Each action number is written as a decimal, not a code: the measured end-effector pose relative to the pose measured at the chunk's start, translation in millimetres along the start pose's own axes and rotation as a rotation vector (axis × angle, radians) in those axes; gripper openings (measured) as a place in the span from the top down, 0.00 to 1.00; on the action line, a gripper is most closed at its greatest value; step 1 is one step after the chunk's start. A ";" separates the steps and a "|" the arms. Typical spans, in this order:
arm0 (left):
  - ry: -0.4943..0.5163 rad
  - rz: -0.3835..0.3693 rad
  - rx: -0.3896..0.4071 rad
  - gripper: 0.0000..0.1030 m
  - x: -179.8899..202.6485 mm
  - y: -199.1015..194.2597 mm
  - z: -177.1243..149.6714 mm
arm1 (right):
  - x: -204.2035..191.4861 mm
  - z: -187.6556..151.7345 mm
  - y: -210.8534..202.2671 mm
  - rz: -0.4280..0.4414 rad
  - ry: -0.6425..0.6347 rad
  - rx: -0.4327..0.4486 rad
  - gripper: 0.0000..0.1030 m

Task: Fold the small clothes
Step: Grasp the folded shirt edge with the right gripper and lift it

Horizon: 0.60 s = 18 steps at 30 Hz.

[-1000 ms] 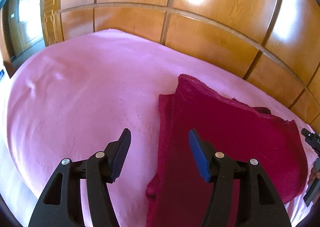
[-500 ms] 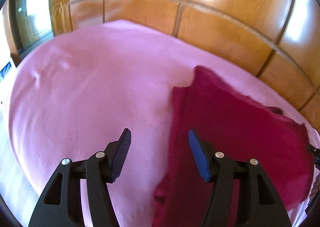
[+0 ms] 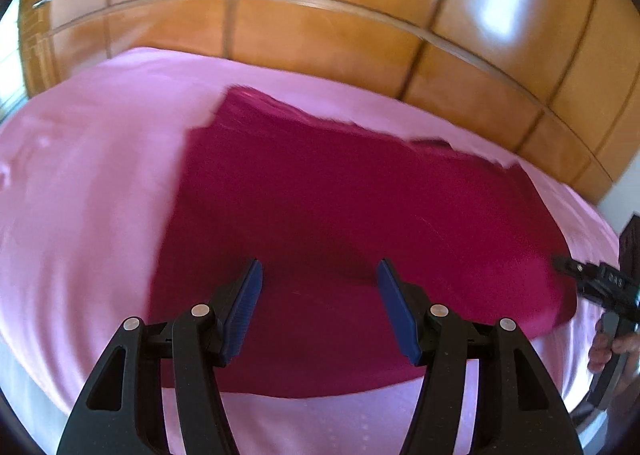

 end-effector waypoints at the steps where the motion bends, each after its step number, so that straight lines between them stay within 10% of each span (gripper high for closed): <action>1: 0.010 0.003 -0.008 0.43 2.8 2.8 -0.9 | -2.3 0.3 0.7 -0.005 -0.011 -0.006 0.55; 8: -0.016 -0.049 -0.041 0.43 -1.8 18.6 -2.7 | -38.4 -1.0 -15.4 -0.009 -0.117 -0.003 0.75; 18: -0.071 -0.156 -0.015 0.48 -17.2 18.2 -1.5 | -160.5 -7.6 -26.7 0.243 -0.245 0.007 0.80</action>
Point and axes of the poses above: each gripper's, at about its wrist camera, not at the fingertips, and y roughly the way its jaws point, x to its right, z to its top, the point moved 2 cm from there along y, roughly the way its jaws point, and after that the axes turned 12 degrees about y, right-handed, at the moved point
